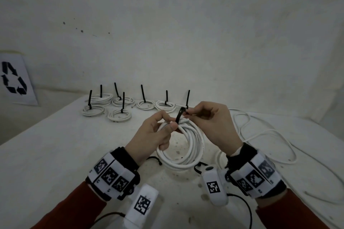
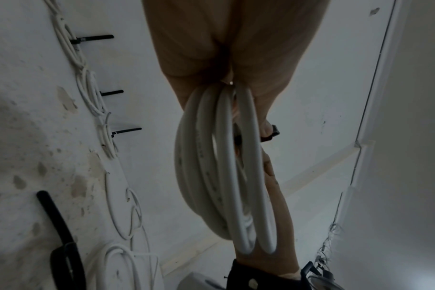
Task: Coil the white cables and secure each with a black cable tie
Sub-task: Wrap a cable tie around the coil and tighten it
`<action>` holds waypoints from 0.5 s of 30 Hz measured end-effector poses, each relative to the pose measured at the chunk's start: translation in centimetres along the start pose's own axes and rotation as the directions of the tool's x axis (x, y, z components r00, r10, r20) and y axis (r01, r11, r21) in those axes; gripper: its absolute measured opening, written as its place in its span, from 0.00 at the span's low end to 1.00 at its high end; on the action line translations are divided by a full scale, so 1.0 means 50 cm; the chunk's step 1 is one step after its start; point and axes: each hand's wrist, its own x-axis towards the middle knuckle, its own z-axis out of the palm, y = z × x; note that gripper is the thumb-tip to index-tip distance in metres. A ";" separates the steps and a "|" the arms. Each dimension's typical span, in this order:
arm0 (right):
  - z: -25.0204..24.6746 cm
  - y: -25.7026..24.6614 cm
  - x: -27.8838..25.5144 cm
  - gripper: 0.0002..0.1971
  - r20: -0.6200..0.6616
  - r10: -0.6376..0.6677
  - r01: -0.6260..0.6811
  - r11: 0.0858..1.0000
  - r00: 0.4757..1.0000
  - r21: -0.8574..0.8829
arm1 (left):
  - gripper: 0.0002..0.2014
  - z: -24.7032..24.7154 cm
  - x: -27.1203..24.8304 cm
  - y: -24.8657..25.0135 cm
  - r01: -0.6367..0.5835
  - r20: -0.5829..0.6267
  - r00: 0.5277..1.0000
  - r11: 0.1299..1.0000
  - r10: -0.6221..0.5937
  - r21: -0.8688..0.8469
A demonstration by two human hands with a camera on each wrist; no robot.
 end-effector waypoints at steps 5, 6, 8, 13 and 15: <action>-0.009 -0.005 -0.006 0.07 0.076 0.069 -0.070 0.997 0.995 0.014 | 0.09 -0.002 -0.007 0.011 0.010 0.011 1.000 0.998 -0.011 0.070; -0.008 -0.006 -0.008 0.04 0.069 0.080 -0.082 0.996 0.994 0.029 | 0.09 -0.003 -0.008 0.011 0.007 0.012 1.000 0.998 -0.008 0.067; -0.005 -0.005 -0.010 0.04 0.028 0.098 -0.100 0.993 0.995 0.060 | 0.10 -0.006 -0.009 0.008 -0.004 0.003 1.000 1.000 0.004 0.025; -0.005 0.003 -0.011 0.07 0.000 0.035 -0.035 0.999 0.999 -0.028 | 0.08 -0.003 -0.012 0.015 -0.034 0.008 0.999 0.999 0.034 -0.014; -0.010 0.001 -0.010 0.07 -0.003 -0.001 0.001 0.998 1.000 -0.069 | 0.07 0.004 -0.016 0.022 -0.049 0.030 0.998 0.998 0.048 0.038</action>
